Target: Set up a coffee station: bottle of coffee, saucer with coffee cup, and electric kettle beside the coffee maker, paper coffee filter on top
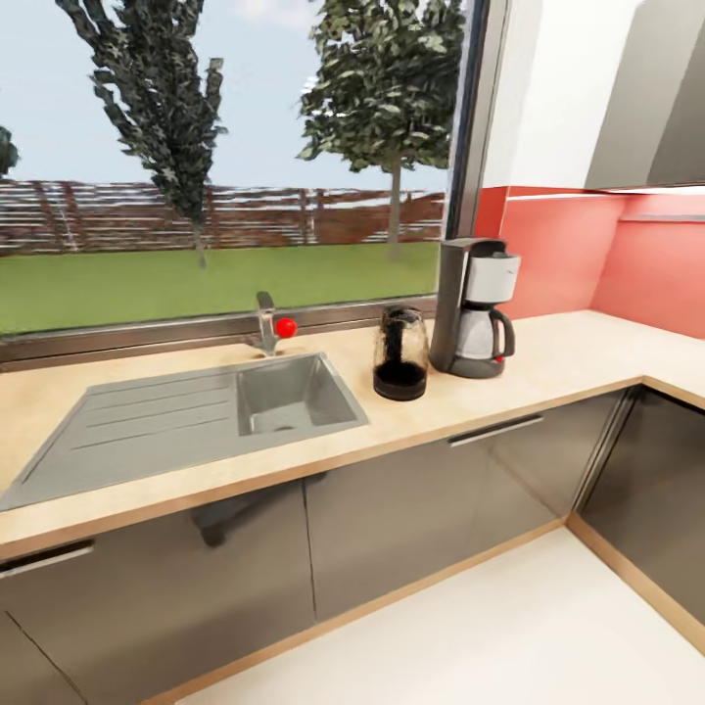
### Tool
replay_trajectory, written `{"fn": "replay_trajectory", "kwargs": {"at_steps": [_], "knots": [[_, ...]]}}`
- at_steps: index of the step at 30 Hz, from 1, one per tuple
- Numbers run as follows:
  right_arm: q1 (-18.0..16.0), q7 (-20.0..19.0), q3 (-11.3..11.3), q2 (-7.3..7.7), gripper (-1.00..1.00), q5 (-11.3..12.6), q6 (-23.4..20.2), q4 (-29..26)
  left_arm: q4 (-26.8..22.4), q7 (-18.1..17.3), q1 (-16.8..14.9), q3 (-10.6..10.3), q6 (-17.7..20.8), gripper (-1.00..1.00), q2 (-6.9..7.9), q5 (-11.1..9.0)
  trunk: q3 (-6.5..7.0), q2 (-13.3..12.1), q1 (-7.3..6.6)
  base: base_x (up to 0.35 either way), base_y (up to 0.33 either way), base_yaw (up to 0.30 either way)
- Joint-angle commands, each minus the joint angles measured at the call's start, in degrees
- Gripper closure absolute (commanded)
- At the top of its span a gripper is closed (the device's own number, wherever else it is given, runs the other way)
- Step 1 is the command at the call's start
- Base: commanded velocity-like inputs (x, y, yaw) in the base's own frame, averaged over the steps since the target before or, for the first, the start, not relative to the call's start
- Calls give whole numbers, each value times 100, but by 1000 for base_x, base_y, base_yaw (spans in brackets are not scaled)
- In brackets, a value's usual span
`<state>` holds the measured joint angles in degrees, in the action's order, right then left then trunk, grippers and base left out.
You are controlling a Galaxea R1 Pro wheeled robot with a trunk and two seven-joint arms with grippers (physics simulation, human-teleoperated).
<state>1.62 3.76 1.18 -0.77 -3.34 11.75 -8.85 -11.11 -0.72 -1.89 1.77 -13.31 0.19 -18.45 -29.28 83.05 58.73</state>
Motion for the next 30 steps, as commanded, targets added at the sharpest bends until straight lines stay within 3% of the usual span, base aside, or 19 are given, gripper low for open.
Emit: {"fn": "replay_trajectory", "kwargs": {"at_steps": [1,30], "knots": [[5,28,12,-2,-100,-35,3,-12,7,-8,-4,17,-13,-100,-1,6,-4,3,0,0,342,290],[5,24,13,-10,-100,-35,3,-12,11,-8,-4,8,-13,-100,-10,8,-4,3,0,-18,342,293]]}}
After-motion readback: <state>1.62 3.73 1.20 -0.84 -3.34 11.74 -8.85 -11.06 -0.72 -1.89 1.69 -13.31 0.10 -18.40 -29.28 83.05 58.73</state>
